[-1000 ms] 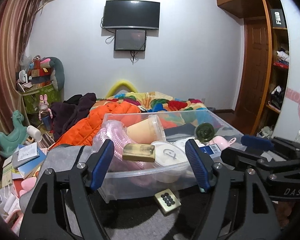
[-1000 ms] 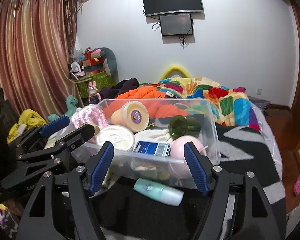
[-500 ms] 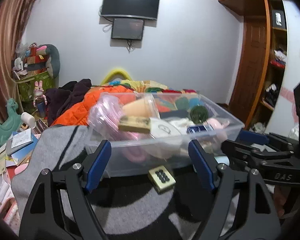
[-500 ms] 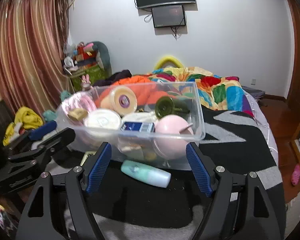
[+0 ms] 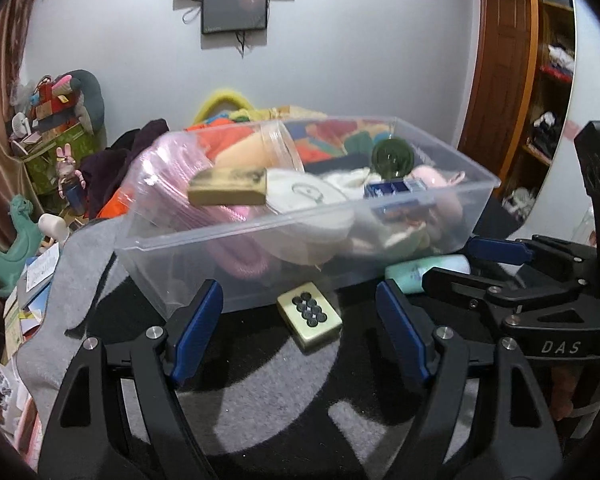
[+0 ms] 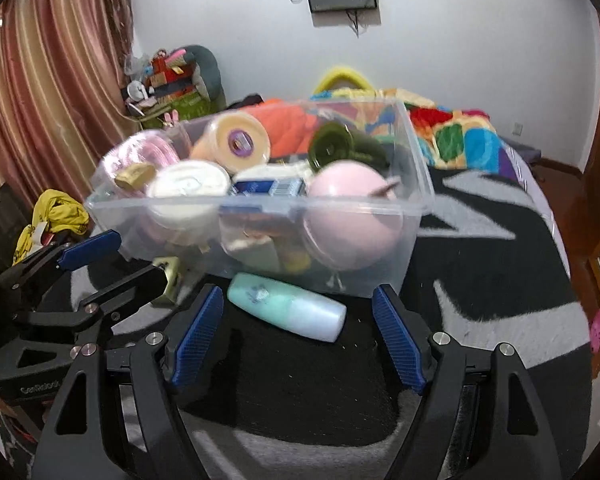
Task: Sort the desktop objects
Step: 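Open both tools and withdraw toward the dotted tile and mint bottle, then grasp the green-dotted tile with the left tool while the right tool grasps the mint bottle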
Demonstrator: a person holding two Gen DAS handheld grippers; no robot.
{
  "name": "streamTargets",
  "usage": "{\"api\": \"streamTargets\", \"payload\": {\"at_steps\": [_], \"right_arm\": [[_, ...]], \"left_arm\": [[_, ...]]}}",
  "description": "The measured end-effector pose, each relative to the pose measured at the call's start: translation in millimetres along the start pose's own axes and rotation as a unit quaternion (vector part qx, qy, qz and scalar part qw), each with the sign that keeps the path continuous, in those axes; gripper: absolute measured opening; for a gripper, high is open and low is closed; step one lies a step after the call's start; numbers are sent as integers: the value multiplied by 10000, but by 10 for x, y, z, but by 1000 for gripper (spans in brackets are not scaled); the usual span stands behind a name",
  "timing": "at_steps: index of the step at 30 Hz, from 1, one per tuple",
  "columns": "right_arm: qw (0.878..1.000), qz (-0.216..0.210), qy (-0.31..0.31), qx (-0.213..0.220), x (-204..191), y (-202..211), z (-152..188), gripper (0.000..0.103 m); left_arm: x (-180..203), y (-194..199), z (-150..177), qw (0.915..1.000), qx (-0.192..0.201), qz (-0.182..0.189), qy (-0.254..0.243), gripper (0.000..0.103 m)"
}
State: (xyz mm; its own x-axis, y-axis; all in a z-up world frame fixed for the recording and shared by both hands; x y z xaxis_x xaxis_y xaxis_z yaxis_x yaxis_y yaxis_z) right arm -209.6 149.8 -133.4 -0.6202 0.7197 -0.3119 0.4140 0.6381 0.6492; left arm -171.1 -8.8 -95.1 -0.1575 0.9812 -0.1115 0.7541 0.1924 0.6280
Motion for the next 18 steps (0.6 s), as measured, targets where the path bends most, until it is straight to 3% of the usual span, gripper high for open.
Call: {"api": "streamTargets", "payload": {"at_steps": [11,13,15,18], "right_arm": [[9996,-9,-271,-112,92,-28,23,80],[9995,-78,-296,-85,87,-6,22,81],[9990,-191,-389,-47,102,20,27,82],[9978,-268,-599,43,146,55,16,82]], "left_arm": [[129,-217,75,9971,-533,-432,-335,77],[174,-219,92,9966,-518,-461,-442,67],[201,-193,112,9969,-440,-397,-517,39],[180,-190,119,9973,-440,-319,-488,36]]}}
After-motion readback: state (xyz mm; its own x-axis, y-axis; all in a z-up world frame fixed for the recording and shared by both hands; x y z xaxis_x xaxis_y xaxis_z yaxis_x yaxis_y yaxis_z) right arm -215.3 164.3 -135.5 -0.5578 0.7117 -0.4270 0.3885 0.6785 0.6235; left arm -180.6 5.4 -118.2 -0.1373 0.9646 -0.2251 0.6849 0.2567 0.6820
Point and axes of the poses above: each gripper's, at about its wrist camera, not at the fingertips, and y roughly against the way its jaws point, x to its right, z to its underside, the point moved 5 cm from there along -y, roughly the way its jaws point, and after that the axes turned 12 degrees about -z, right-handed, at the moved point
